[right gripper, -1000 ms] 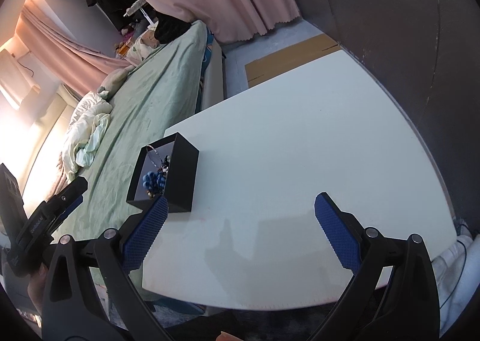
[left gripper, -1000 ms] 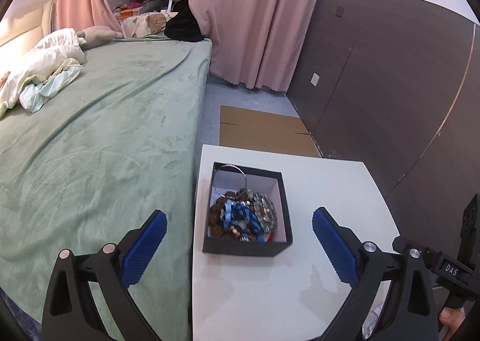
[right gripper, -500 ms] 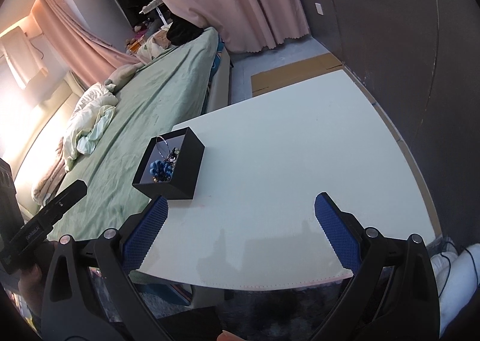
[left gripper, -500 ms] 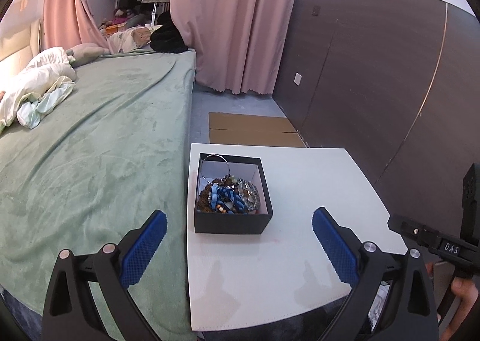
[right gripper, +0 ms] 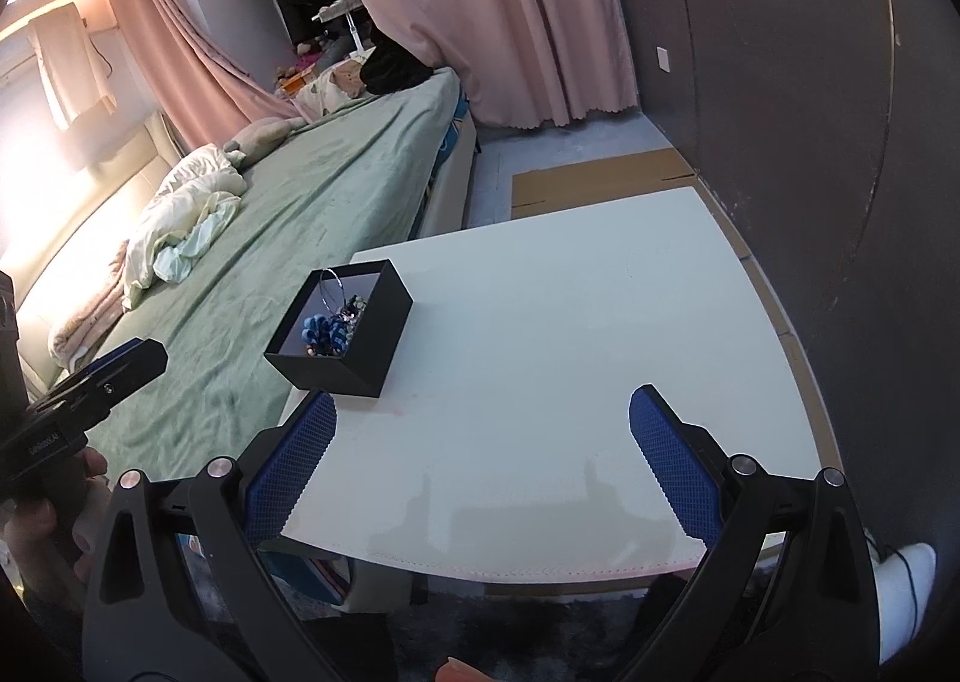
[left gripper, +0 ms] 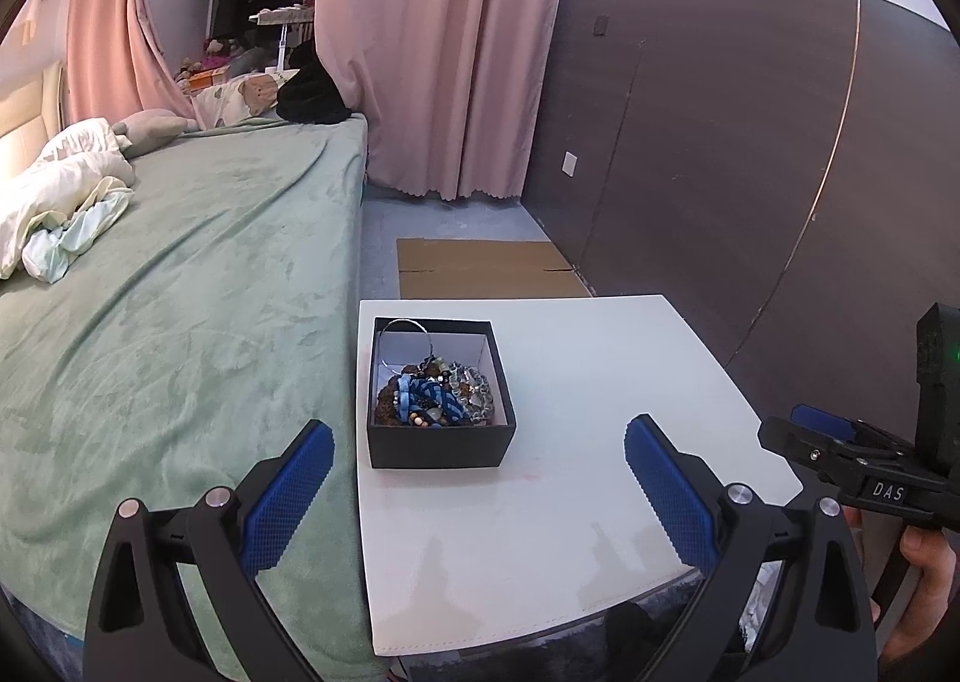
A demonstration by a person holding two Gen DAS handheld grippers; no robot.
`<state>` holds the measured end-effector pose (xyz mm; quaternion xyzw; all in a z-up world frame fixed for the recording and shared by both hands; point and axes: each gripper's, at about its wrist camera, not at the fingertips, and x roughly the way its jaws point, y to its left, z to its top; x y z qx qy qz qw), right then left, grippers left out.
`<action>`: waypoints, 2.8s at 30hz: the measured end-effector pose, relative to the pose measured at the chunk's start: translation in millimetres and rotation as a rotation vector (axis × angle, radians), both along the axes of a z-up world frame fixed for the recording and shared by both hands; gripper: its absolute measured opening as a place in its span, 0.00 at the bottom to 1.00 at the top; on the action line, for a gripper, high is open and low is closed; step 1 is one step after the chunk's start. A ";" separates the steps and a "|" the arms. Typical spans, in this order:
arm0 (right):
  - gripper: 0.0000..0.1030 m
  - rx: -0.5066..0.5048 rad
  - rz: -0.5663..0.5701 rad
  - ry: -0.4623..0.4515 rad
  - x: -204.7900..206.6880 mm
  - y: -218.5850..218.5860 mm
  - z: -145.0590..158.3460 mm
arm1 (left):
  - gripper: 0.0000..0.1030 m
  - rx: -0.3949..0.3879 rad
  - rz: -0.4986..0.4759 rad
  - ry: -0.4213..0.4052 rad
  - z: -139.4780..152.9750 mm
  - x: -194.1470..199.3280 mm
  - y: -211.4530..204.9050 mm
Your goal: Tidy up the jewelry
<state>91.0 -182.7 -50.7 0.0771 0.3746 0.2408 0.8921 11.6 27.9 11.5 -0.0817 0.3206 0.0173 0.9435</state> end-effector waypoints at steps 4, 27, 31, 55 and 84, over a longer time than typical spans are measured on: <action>0.95 0.004 0.002 -0.013 -1.3 -0.7 1.4 | 0.92 0.005 -0.008 -0.003 0.1 1.8 -1.9; 0.95 0.002 0.001 -0.034 -2.3 2.5 3.0 | 0.92 0.001 0.011 -0.018 -0.2 1.4 -4.5; 0.95 0.005 -0.001 -0.036 -3.1 3.3 2.0 | 0.92 0.002 0.015 -0.022 -0.6 0.9 -4.6; 0.95 0.002 -0.004 -0.037 -2.7 3.8 0.3 | 0.92 0.009 0.027 -0.011 -0.5 2.1 -6.0; 0.95 -0.002 -0.005 -0.035 -2.9 2.3 -4.1 | 0.92 0.014 0.028 -0.019 -0.1 0.6 -5.3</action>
